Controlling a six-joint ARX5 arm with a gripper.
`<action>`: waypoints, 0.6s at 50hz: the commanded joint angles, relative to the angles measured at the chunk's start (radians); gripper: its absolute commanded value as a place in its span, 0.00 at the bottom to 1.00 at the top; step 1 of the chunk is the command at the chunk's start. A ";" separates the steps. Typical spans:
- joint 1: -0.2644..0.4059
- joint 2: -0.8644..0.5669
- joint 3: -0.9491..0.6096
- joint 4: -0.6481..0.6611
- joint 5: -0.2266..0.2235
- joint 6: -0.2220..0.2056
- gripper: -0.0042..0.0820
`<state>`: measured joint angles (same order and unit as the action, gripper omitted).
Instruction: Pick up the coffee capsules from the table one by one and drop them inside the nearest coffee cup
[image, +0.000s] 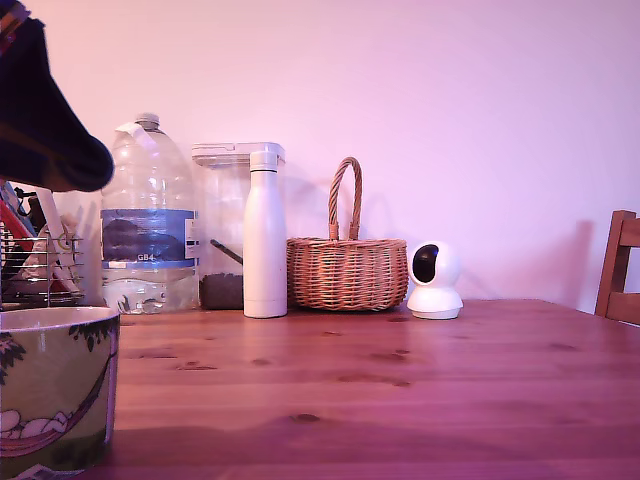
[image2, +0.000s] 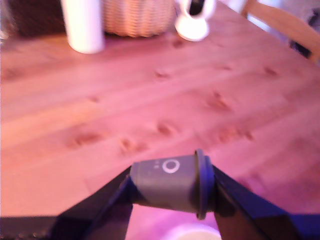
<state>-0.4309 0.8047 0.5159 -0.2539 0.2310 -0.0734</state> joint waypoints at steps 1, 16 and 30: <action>-0.018 -0.008 -0.021 -0.008 -0.018 -0.007 0.44; -0.060 -0.008 -0.008 -0.110 -0.048 -0.043 0.44; -0.062 -0.004 0.043 -0.237 -0.049 -0.050 0.44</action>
<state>-0.4904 0.8047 0.5312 -0.4953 0.1818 -0.1215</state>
